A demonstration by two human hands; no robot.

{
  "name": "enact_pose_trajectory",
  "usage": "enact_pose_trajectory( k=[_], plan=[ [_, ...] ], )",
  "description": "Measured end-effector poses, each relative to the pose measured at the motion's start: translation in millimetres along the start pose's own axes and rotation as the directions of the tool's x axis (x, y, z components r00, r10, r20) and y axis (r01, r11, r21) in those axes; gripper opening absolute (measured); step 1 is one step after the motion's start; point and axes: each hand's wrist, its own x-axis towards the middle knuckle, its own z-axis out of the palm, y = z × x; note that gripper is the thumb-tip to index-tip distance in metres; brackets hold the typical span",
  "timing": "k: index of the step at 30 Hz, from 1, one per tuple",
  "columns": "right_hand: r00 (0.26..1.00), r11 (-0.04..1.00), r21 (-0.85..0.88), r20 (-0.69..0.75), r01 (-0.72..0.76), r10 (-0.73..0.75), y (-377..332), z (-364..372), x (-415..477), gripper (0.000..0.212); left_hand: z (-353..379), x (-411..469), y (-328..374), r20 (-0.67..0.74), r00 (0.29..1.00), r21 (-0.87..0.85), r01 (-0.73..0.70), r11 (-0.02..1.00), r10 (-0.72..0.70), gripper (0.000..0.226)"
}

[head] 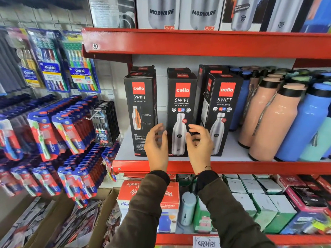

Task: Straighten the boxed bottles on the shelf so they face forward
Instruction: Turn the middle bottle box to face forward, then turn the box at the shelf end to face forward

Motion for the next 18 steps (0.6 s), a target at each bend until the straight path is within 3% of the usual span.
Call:
enact_pose_trajectory(
  k=[4, 6, 9, 12, 15, 18],
  plan=[
    [0.995, 0.999, 0.037, 0.091, 0.028, -0.031, -17.9, 20.1, -7.2, 0.027, -16.9, 11.7, 4.4, -0.080, 0.984, 0.068, -0.154, 0.986, 0.159, 0.036],
    [0.988, 0.999, 0.040, 0.150, 0.017, -0.023, -24.0, 34.0, -10.5, 0.029, -25.3, 20.6, 2.8, -0.156, 0.973, 0.133, -0.151, 0.980, 0.171, 0.042],
    [0.970, 0.998, 0.040, 0.242, -0.041, 0.030, -32.8, 55.7, -16.9, 0.037, -42.1, 37.7, -6.2, -0.179, 0.976, 0.187, -0.086, 0.978, 0.121, 0.050],
    [0.925, 0.990, 0.009, 0.357, -0.144, 0.131, -38.2, 72.8, -23.1, 0.045, -58.1, 47.9, -14.0, -0.053, 0.999, 0.064, 0.016, 0.998, -0.013, 0.050],
    [0.908, 0.983, -0.068, 0.377, -0.170, 0.184, -36.1, 85.5, -29.2, 0.048, -69.4, 50.1, -12.6, 0.044, 0.979, -0.052, 0.200, 0.978, -0.198, 0.045],
    [0.903, 0.976, -0.073, 0.372, -0.203, 0.216, -35.3, 94.8, -35.7, 0.048, -81.4, 55.9, -18.7, 0.107, 0.963, -0.117, 0.260, 0.959, -0.248, 0.046]
  ],
)
